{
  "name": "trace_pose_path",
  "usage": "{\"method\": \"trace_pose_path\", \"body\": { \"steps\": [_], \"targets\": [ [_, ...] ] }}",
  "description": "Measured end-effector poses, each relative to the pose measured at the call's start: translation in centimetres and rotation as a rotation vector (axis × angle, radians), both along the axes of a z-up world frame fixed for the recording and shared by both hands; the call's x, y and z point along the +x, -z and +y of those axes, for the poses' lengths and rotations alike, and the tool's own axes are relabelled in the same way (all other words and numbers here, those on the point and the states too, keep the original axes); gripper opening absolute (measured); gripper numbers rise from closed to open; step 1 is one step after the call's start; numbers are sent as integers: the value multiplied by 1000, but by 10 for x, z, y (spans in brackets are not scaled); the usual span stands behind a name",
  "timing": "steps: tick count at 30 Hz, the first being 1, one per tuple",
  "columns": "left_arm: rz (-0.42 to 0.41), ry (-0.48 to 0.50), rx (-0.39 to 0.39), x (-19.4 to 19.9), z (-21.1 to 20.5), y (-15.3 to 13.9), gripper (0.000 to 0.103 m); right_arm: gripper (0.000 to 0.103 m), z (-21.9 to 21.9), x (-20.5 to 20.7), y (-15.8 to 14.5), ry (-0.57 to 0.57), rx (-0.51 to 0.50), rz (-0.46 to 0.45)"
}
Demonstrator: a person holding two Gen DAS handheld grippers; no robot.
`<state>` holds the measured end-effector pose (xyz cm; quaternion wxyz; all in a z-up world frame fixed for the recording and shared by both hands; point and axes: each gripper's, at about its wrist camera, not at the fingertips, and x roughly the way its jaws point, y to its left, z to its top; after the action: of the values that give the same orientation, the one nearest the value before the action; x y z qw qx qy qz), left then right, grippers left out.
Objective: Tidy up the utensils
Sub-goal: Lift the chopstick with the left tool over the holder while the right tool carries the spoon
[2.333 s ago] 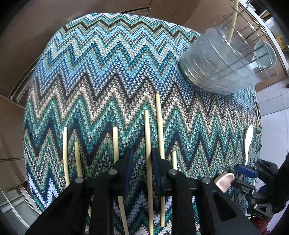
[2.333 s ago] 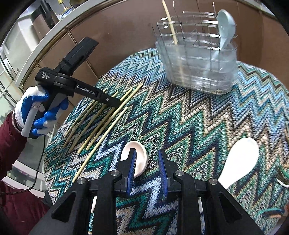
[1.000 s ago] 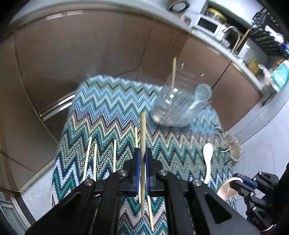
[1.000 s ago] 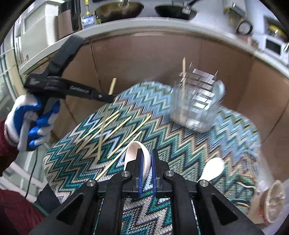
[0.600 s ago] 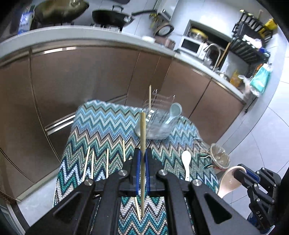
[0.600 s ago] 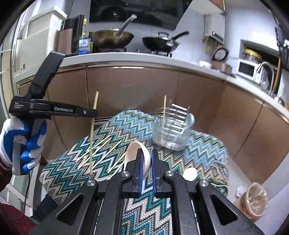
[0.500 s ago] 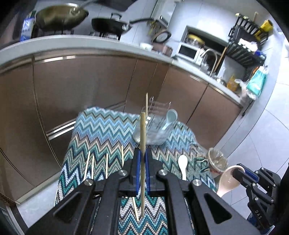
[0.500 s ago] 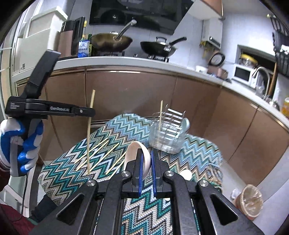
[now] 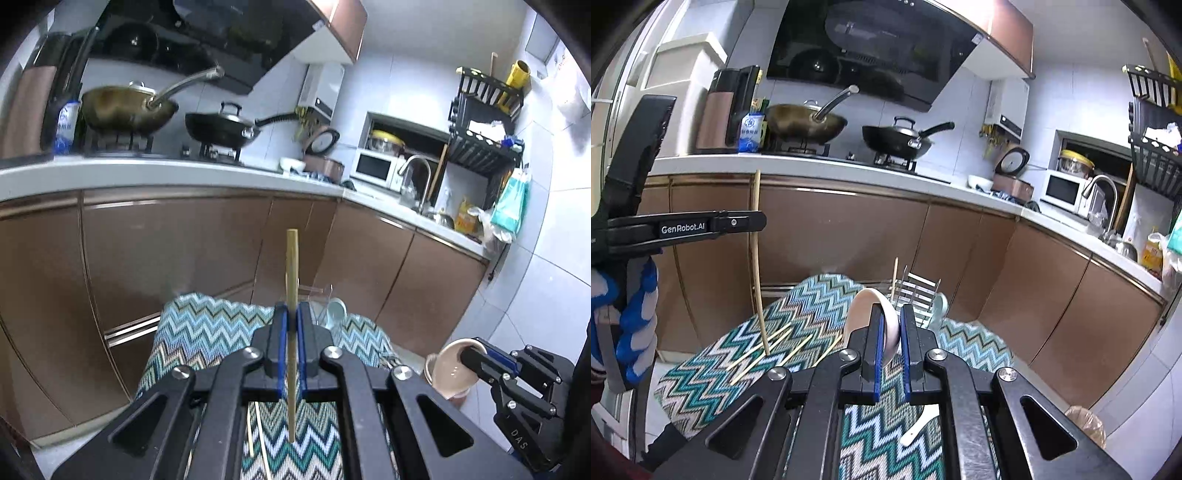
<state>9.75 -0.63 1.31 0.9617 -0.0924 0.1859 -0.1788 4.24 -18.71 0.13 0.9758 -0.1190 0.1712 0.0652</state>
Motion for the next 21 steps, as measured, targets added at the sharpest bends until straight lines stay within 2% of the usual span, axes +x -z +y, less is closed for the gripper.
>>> {"method": "trace_pose_path", "body": {
  "steps": [7, 12, 16, 21],
  "targets": [
    [-99, -27, -23, 32, -19, -22, 5, 8, -21, 47, -21, 37, 20, -65],
    [-176, -25, -44, 73, -42, -33, 5, 8, -38, 94, -30, 86, 18, -116],
    [-197, -17, -34, 118, -65, -26, 5, 8, -49, 139, -26, 140, 0, -143],
    [-145, -20, -25, 172, -90, 2, 5, 8, -62, 191, -4, 189, -3, -139]
  ]
}}
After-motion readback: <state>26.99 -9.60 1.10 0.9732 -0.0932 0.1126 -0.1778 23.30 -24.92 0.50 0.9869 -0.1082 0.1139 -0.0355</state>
